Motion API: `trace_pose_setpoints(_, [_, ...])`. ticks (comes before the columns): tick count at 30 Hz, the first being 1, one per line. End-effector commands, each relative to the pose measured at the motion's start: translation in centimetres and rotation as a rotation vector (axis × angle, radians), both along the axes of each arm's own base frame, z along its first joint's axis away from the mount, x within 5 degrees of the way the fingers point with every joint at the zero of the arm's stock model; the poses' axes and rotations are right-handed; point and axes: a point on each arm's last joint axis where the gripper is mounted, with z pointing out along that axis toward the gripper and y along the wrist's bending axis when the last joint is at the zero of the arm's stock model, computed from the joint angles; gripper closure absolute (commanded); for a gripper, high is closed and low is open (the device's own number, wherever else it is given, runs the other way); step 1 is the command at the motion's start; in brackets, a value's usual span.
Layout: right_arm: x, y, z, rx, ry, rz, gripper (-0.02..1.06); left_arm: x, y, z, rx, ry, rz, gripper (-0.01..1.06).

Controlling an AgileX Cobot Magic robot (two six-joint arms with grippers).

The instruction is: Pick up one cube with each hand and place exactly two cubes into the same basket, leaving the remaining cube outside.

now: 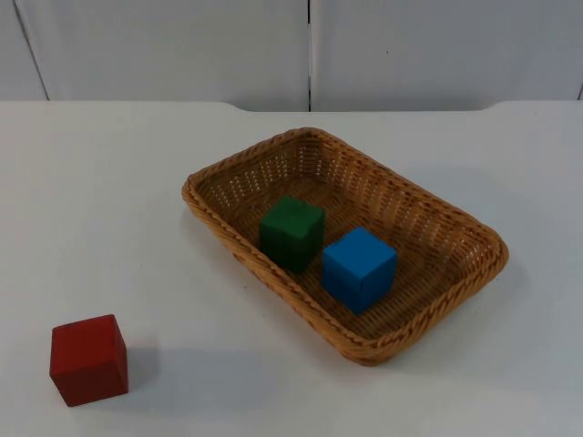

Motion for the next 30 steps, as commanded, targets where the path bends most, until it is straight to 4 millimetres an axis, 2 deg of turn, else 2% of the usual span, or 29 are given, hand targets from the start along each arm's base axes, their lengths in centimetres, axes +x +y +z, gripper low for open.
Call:
trace_pose_setpoints(1, [0.09,0.05,-0.12,-0.001,-0.009,0.006,-0.01,0.00,0.05,-0.12,-0.002,0.002,0.001,0.00])
trace_pose_setpoints(22, [0.09,0.05,-0.12,-0.001,-0.009,0.004,-0.01,0.00,0.05,-0.12,-0.002,0.002,0.001,0.00])
trace_pose_setpoints(30, [-0.01,0.09,-0.12,0.000,-0.008,-0.081,-0.01,0.00,0.05,-0.12,-0.002,0.002,0.001,0.00])
